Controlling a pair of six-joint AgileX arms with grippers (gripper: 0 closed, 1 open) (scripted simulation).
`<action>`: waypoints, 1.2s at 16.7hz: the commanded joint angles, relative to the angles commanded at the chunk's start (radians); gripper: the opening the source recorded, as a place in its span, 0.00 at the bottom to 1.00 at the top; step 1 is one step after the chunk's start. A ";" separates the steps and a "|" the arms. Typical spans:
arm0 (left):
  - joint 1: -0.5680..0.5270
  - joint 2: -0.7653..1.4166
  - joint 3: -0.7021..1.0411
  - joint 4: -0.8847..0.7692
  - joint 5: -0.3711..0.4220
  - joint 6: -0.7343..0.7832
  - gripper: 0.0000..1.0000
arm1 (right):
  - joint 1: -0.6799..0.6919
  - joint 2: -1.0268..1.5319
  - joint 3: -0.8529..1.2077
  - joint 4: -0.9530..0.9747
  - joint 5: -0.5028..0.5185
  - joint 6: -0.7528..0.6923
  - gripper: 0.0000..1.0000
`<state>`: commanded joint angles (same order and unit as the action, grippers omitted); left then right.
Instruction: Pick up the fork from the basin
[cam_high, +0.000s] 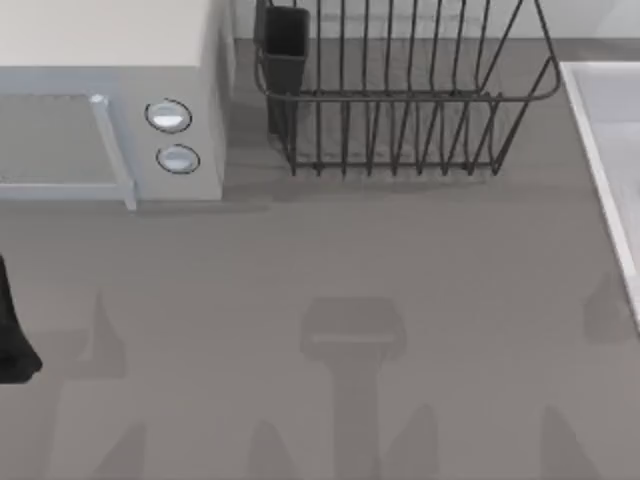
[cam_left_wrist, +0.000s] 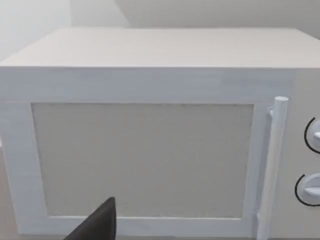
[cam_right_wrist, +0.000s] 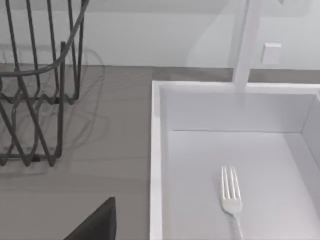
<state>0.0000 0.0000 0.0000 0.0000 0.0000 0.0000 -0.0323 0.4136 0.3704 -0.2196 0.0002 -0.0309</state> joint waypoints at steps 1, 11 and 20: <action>0.000 0.000 0.000 0.000 0.000 0.000 1.00 | -0.007 0.083 0.074 -0.044 0.000 -0.006 1.00; 0.000 0.000 0.000 0.000 0.000 0.000 1.00 | -0.087 1.092 0.972 -0.576 0.002 -0.079 1.00; 0.000 0.000 0.000 0.000 0.000 0.000 1.00 | -0.151 1.865 1.662 -0.985 0.005 -0.133 1.00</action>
<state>0.0000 0.0000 0.0000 0.0000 0.0000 0.0000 -0.1834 2.2788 2.0323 -1.2042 0.0051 -0.1640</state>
